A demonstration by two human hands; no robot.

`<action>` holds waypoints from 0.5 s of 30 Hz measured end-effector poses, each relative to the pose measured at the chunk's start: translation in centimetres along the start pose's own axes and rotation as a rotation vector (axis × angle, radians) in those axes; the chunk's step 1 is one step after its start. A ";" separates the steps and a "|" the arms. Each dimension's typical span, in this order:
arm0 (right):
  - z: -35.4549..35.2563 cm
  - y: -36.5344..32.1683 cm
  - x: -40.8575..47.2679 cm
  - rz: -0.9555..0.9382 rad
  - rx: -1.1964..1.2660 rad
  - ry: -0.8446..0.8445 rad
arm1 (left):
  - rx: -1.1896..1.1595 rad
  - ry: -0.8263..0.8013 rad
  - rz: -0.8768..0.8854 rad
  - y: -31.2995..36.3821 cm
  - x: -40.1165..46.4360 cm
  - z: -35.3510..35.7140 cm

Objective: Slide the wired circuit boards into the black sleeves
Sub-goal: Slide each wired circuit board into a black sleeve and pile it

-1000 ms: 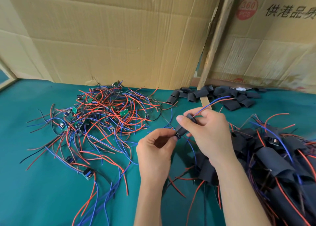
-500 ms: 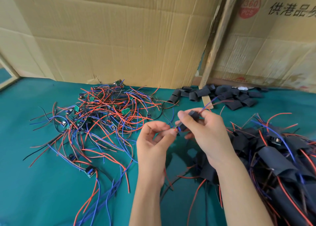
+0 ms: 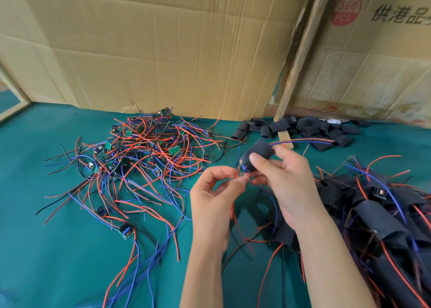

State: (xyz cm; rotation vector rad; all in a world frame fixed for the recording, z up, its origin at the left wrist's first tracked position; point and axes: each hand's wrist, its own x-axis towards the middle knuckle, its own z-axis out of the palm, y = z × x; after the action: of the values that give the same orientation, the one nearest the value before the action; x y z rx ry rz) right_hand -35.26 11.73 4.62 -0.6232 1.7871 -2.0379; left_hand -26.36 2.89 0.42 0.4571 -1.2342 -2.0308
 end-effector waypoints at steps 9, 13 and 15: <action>-0.2 -0.3 0.0 -0.096 -0.190 -0.052 | 0.016 0.079 -0.014 -0.5 0.1 0.1; -0.3 -0.7 0.0 -0.085 -0.118 -0.076 | 0.031 -0.011 -0.035 -0.4 0.2 0.0; -0.6 -1.0 -0.1 -0.066 -0.061 -0.104 | 0.028 -0.062 -0.046 -0.3 0.1 0.0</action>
State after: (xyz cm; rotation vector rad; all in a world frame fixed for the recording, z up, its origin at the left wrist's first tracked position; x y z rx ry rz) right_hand -35.47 12.41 5.52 -0.8013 1.7961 -1.9604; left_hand -26.57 2.93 0.20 0.4430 -1.3020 -2.0822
